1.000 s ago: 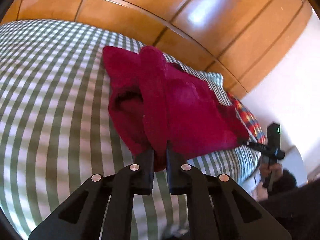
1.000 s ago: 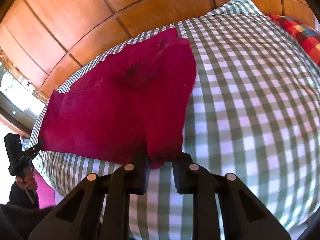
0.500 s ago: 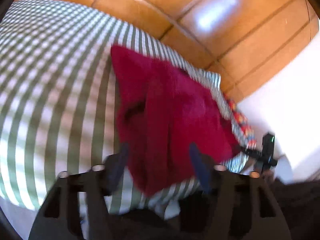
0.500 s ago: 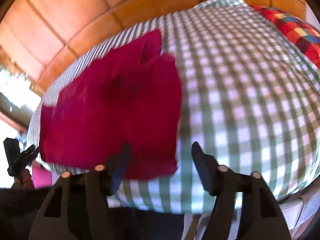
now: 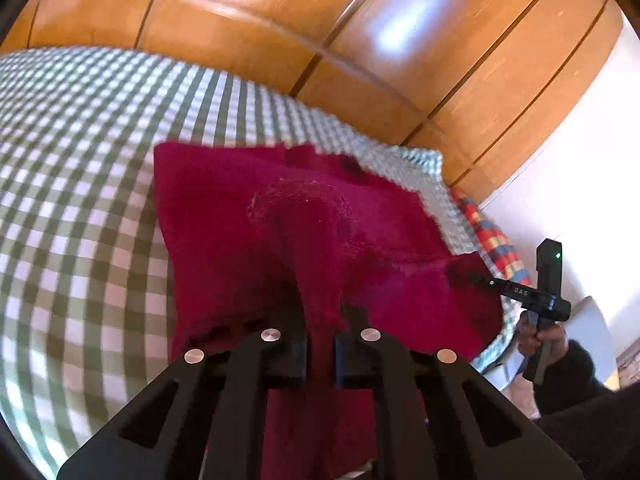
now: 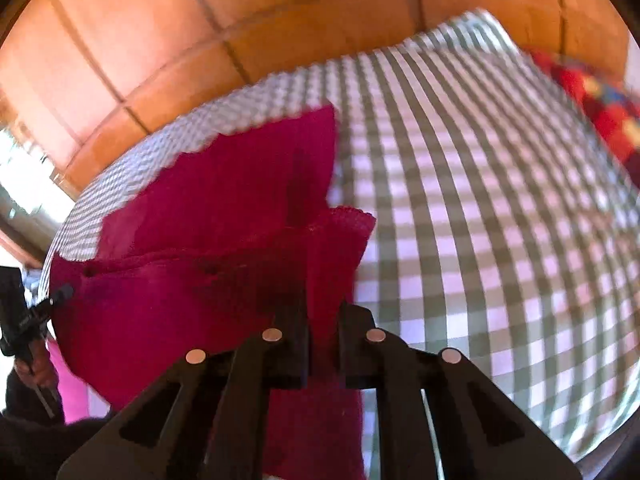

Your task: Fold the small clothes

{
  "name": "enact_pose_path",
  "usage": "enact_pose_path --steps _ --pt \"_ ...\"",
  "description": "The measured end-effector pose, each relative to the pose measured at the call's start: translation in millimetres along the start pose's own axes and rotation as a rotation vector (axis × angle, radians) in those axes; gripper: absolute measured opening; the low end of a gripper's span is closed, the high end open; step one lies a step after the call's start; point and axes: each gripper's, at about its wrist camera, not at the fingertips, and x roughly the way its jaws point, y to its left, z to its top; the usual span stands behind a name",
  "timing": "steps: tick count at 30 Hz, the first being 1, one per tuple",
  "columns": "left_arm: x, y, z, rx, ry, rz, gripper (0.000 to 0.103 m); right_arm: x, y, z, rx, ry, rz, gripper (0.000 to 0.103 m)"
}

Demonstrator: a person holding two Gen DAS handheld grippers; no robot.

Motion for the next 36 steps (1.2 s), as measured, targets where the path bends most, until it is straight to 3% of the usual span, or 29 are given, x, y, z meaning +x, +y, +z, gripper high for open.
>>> enact_pose_path --steps 4,8,12,17,21,23,24,26,29,34,36 --pt "-36.5 -1.5 10.8 -0.022 -0.101 -0.044 0.007 -27.5 19.5 22.2 -0.055 -0.085 0.047 0.009" --pt "-37.2 3.8 41.2 -0.035 -0.142 -0.019 0.007 -22.9 31.1 64.5 -0.056 -0.15 0.061 0.009" --pt "-16.1 22.1 79.6 -0.055 -0.141 0.042 0.007 21.8 31.5 111.7 -0.034 -0.144 0.024 0.008" --pt "35.0 61.6 119.5 -0.134 -0.08 0.125 0.007 87.9 21.3 147.5 -0.002 -0.062 -0.029 0.008" --pt "74.4 83.9 127.6 -0.171 0.0 0.201 0.007 137.2 13.7 146.4 0.001 0.05 -0.076 0.009" --pt "87.1 91.0 125.6 -0.189 0.037 0.248 0.01 145.4 8.2 141.9 0.014 0.075 -0.087 0.019" --pt "88.5 93.1 123.1 -0.202 0.043 0.243 0.012 143.0 6.8 139.2 0.022 0.075 -0.079 0.023" --pt "80.7 92.3 116.1 -0.223 0.035 0.225 0.024 125.1 2.6 130.4 0.032 0.05 -0.052 0.046" --pt "51.0 87.3 100.3 -0.219 0.013 0.192 0.036 91.3 -2.6 111.8 0.034 0.023 -0.004 0.057" --pt "2.1 75.9 53.5 -0.155 0.013 0.096 0.037 45.9 -15.1 56.6 0.035 0.075 0.081 0.06" --pt "-15.8 69.4 25.2 -0.119 0.03 0.055 0.049 37.4 -16.8 34.2 0.022 0.11 0.077 0.06"
